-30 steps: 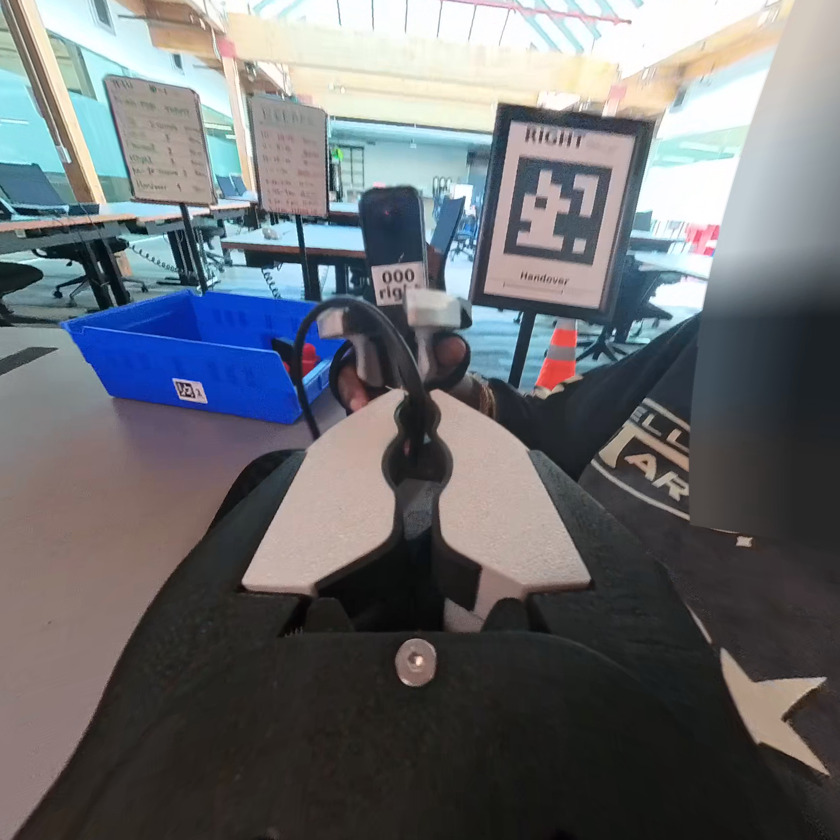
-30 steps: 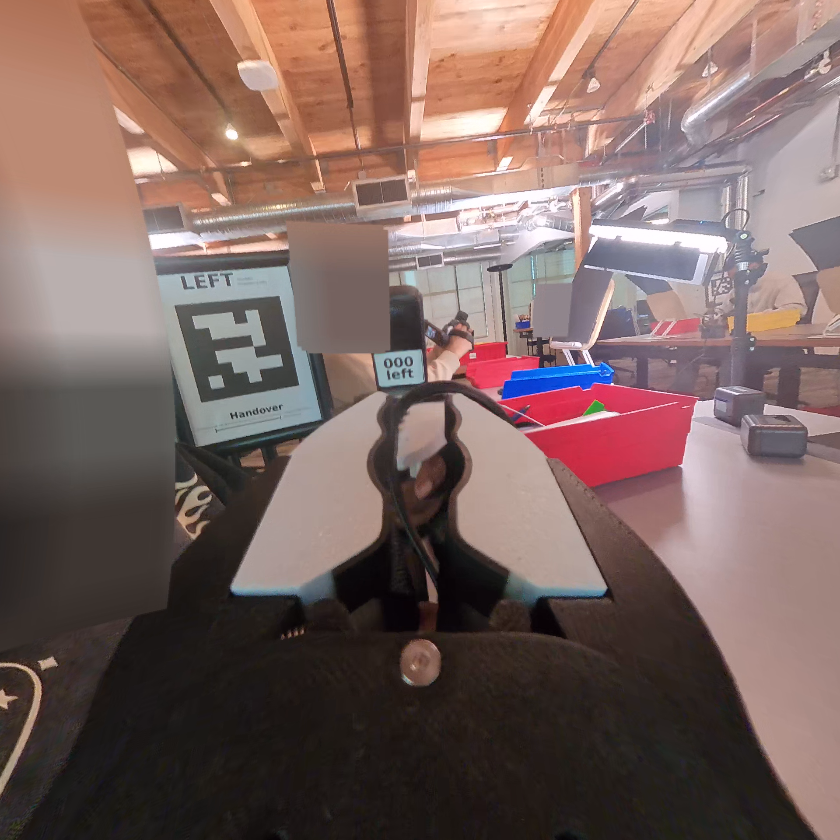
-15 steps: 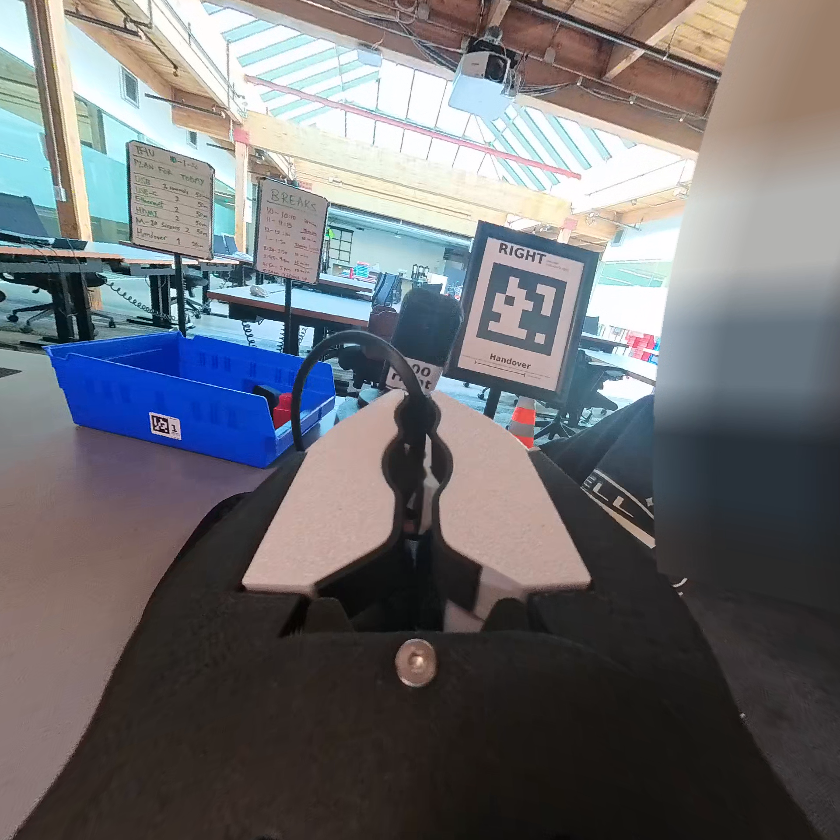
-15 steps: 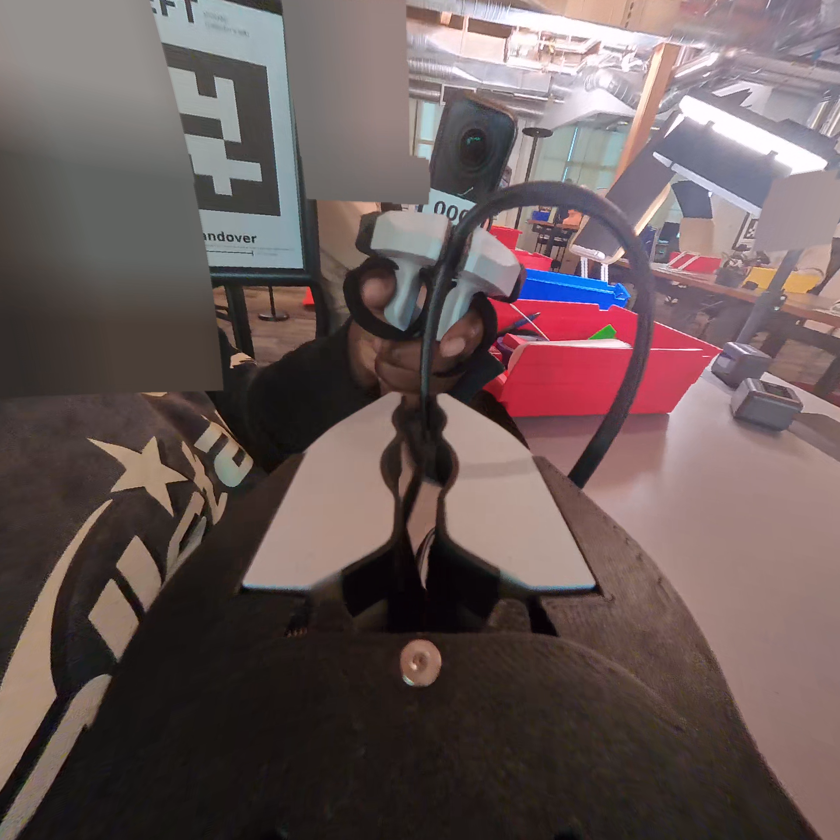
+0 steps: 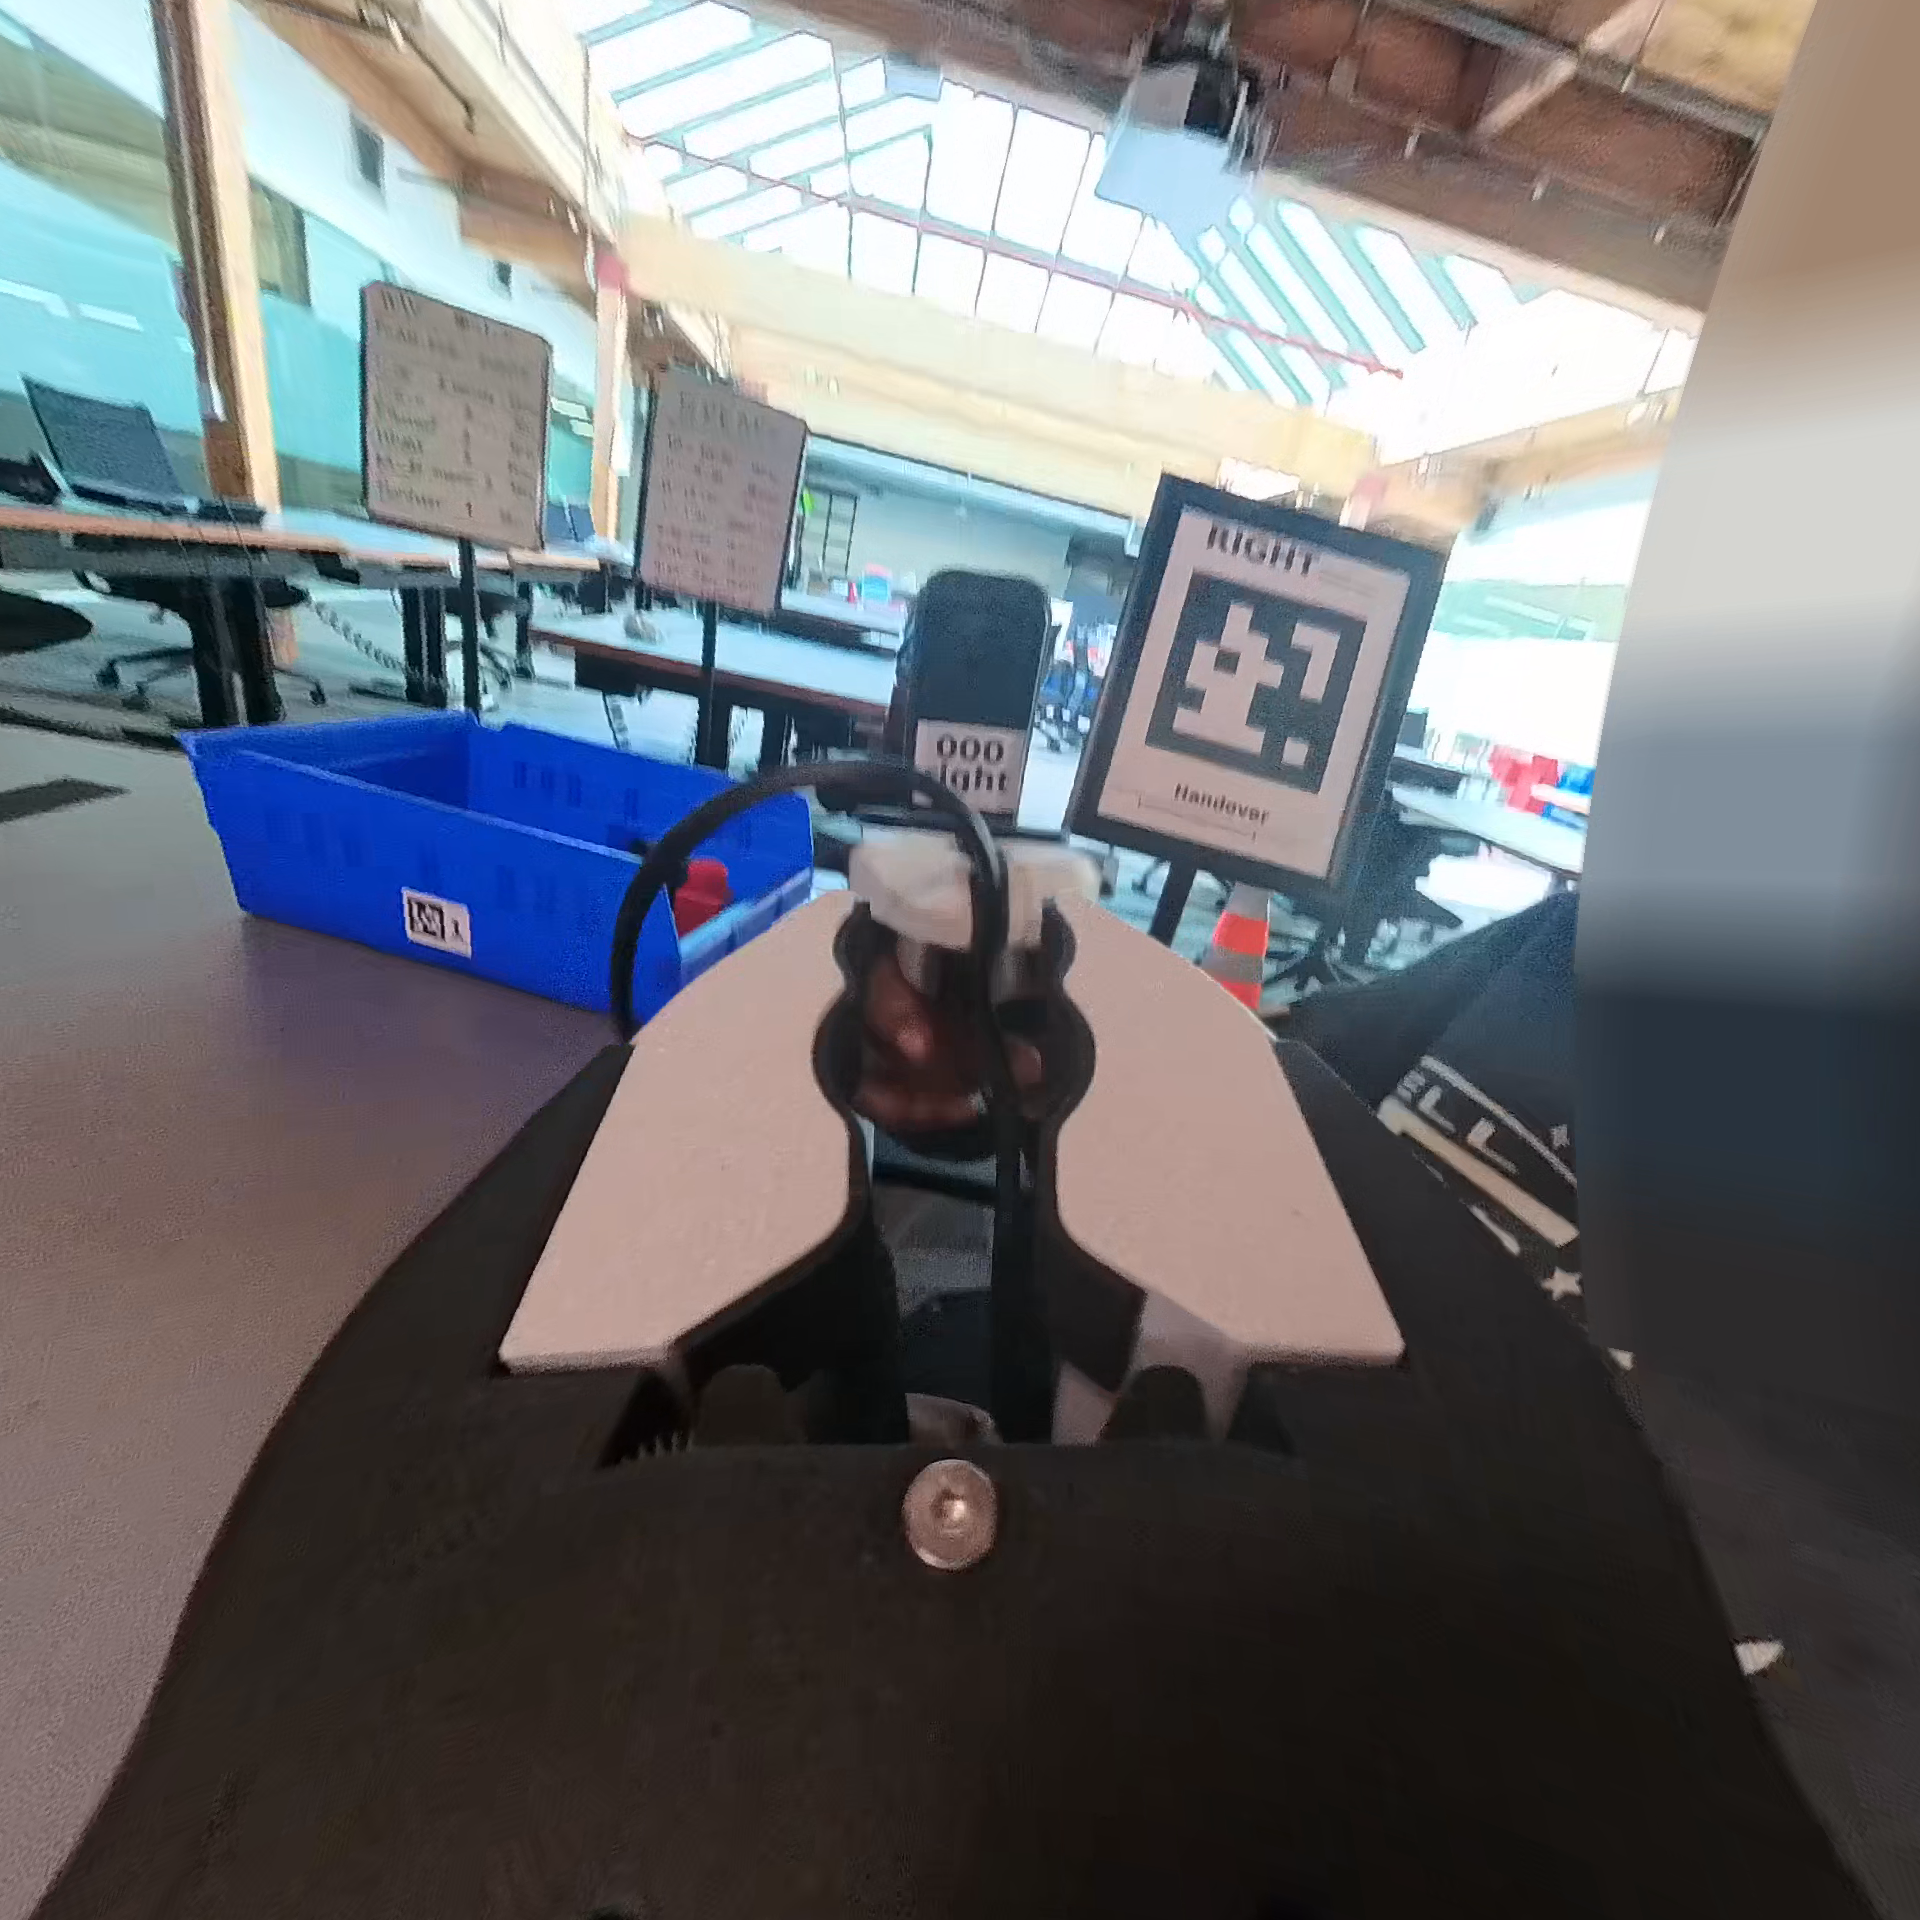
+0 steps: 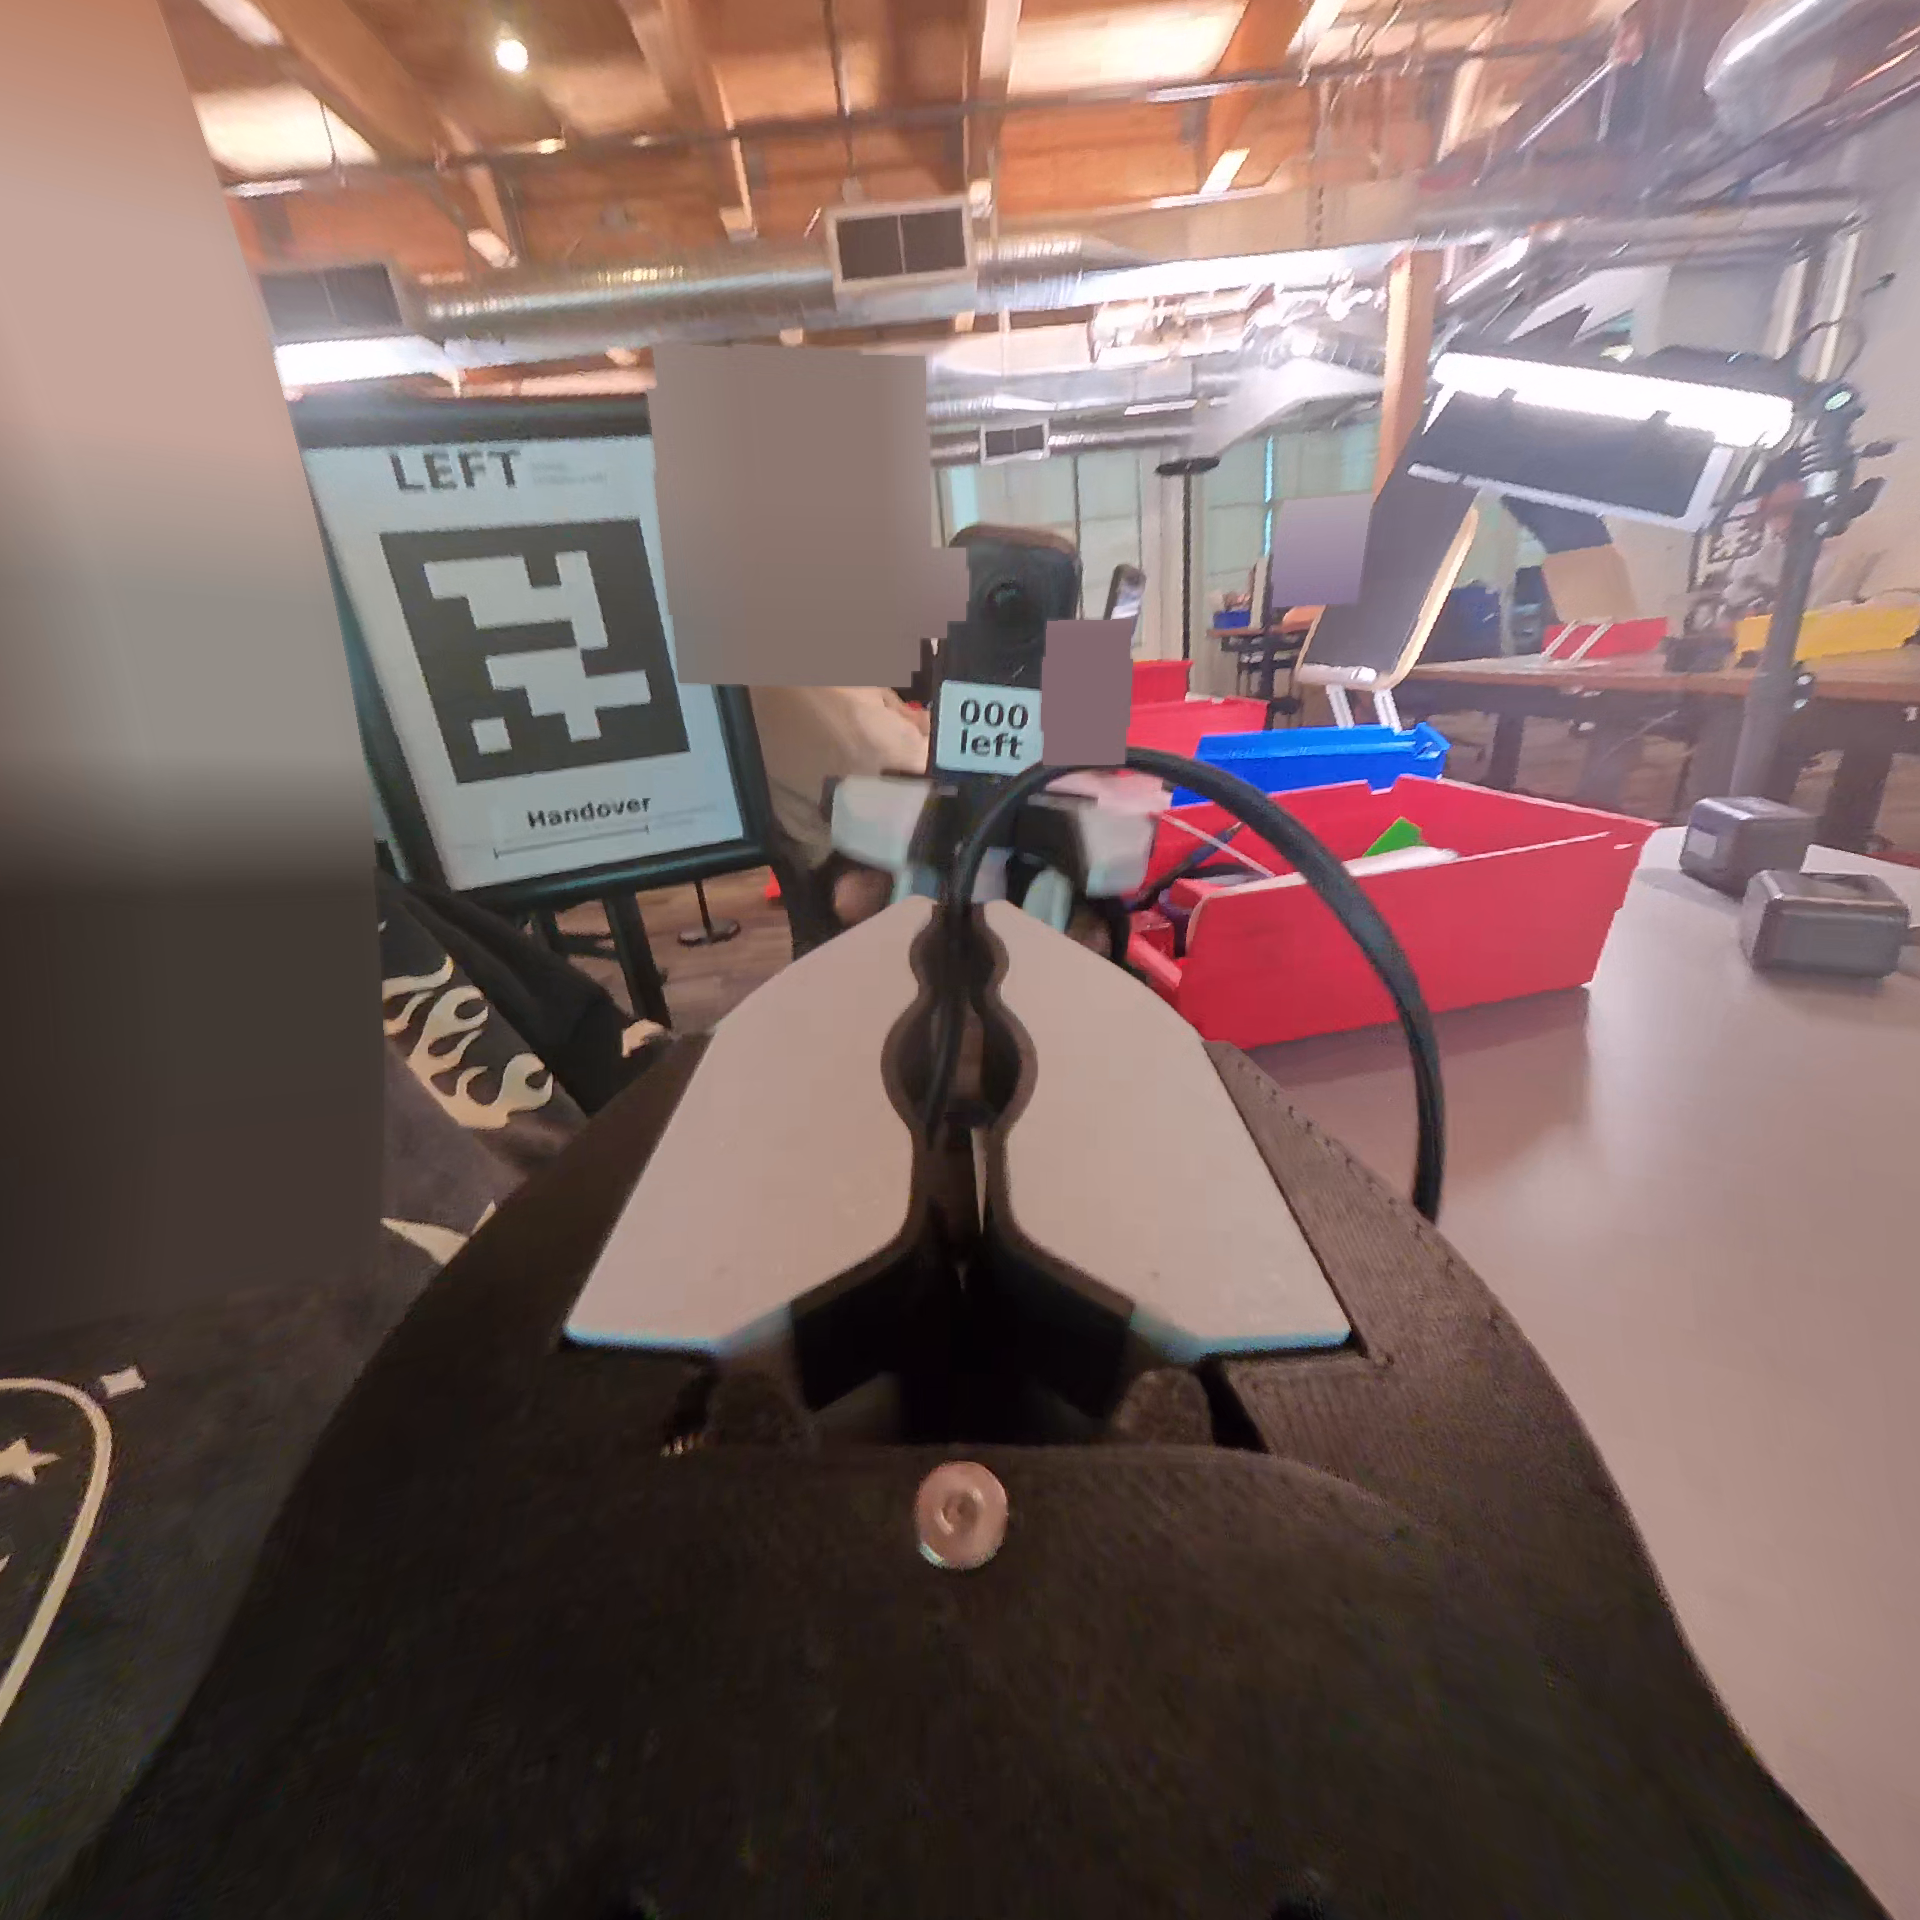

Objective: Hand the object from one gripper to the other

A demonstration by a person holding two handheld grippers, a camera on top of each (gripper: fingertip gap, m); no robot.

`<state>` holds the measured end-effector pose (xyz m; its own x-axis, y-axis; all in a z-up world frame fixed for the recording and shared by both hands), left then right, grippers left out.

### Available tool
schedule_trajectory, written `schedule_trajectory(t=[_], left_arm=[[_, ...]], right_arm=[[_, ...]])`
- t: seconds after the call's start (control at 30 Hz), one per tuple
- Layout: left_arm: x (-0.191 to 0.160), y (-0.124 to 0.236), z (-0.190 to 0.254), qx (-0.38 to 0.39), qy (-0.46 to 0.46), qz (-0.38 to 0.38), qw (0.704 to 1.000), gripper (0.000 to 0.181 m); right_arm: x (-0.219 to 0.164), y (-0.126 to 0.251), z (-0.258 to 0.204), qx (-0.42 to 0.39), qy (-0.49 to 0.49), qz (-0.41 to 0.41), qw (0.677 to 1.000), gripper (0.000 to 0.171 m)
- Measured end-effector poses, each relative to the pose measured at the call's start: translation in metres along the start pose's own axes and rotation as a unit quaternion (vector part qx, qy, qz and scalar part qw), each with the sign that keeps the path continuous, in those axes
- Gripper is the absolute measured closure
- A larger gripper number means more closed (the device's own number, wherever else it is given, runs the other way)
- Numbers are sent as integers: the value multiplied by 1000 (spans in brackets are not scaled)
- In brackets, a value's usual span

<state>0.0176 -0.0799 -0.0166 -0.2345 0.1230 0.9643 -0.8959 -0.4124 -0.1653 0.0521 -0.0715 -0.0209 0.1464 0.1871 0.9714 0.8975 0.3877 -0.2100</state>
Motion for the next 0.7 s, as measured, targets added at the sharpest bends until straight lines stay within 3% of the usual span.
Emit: schedule_trajectory(t=[0.27, 0.47, 0.7], left_arm=[[-38, -24, -2, 19, -23, -97, 995, 155], [-42, -26, 1, 1, -7, -104, 995, 176], [-35, -26, 10, -33, 13, -79, 996, 177]], right_arm=[[8, 3, 7, -22, -11, 34, 999, 167], [8, 2, 5, -26, 7, 33, 999, 167], [13, 3, 4, -30, 18, 60, 998, 161]])
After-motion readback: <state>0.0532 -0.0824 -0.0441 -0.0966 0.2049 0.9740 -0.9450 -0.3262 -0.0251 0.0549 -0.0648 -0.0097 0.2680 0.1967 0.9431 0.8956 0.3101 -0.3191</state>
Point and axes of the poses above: each gripper's, where its closed fingertips meet, y back along the fingers, x out of its top, z = x × y across the jaws, the point moved 2 cm from there along y, back along the fingers, and after that the axes turned 3 degrees about -x, right-handed, at the moved point
